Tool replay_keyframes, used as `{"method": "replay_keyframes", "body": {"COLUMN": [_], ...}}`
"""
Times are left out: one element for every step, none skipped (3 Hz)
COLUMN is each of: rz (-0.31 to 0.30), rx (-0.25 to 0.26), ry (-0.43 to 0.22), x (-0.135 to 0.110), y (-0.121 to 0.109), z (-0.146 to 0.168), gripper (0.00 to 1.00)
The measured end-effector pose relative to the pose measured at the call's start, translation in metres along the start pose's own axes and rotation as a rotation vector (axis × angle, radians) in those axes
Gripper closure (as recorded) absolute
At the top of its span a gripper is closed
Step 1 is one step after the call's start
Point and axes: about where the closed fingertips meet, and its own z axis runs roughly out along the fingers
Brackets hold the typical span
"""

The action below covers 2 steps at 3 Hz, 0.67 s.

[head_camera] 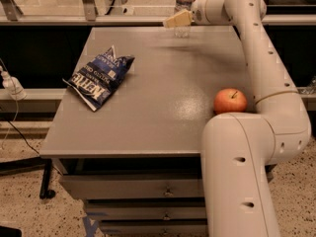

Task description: Pick water bottle

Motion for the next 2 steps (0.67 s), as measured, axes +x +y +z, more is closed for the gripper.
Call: {"method": "replay_keyframes", "body": {"rz": [-0.016, -0.024], "rx": [0.008, 0.016], "ry": [-0.008, -0.002], "x": [-0.003, -0.0012], "y": [-0.0013, -0.004], "z": [0.0048, 0.0054], "gripper": [0.17, 0.41]}}
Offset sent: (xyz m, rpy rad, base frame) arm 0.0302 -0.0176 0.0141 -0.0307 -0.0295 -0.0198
